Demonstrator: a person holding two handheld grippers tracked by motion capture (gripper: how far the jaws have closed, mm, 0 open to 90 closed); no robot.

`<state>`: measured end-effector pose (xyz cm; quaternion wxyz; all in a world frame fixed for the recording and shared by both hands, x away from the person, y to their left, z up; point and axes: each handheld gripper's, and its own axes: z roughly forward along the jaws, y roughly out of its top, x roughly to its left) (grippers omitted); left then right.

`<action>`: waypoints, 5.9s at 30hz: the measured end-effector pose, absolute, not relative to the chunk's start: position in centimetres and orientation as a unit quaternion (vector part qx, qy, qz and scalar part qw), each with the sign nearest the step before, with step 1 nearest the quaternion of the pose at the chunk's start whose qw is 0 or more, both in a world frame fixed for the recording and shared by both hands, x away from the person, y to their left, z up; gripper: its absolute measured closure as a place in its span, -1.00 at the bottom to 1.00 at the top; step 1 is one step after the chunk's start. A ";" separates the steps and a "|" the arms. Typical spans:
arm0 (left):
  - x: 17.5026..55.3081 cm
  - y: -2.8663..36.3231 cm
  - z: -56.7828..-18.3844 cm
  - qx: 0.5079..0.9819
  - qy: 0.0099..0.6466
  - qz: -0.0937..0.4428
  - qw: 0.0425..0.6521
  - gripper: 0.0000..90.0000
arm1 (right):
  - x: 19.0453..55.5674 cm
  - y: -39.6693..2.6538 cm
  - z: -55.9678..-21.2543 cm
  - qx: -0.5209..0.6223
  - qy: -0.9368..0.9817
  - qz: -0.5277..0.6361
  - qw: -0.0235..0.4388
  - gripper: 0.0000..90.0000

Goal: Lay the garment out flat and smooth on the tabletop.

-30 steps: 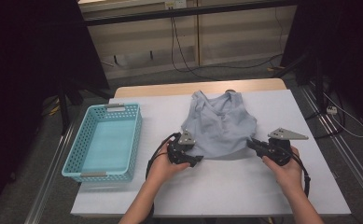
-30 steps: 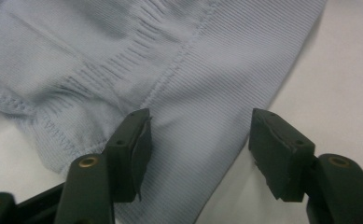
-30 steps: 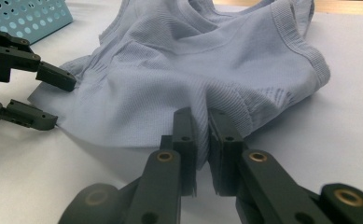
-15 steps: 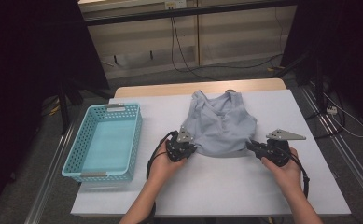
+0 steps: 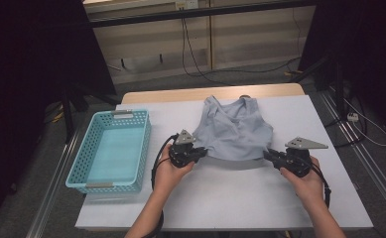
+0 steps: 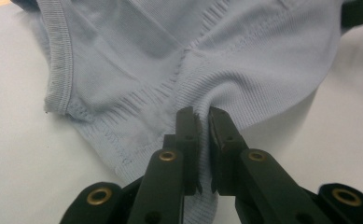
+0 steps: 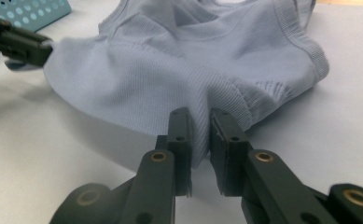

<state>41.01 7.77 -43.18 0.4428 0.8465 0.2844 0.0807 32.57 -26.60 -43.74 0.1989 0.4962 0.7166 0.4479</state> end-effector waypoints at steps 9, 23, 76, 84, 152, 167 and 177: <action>41.3 8.4 -42.9 0.839 0.296 0.080 0.450 0.86 | 32.9 -25.8 -44.5 0.491 0.732 0.429 0.197 0.62; 41.5 8.6 -42.8 0.835 0.303 0.082 0.452 0.86 | 33.2 -24.8 -46.0 0.496 0.751 0.382 0.209 0.07; 41.4 8.4 -42.3 0.840 0.297 0.096 0.444 0.86 | 33.1 -26.3 -45.8 0.549 0.725 0.364 0.201 0.98; 41.5 8.3 -42.0 0.839 0.293 0.092 0.448 0.86 | 32.3 -27.7 -44.3 0.548 0.713 0.375 0.223 0.98; 40.9 5.9 -45.0 0.873 0.294 0.047 0.386 0.86 | 32.6 -27.0 -45.0 0.551 0.711 0.396 0.185 0.57; 42.2 8.4 -42.5 0.831 0.325 0.059 0.447 0.89 | 32.4 -27.1 -44.9 0.544 0.716 0.389 0.198 0.52; 42.7 9.1 -42.6 0.825 0.337 0.061 0.450 0.90 | 32.3 -26.3 -44.9 0.526 0.733 0.383 0.197 0.36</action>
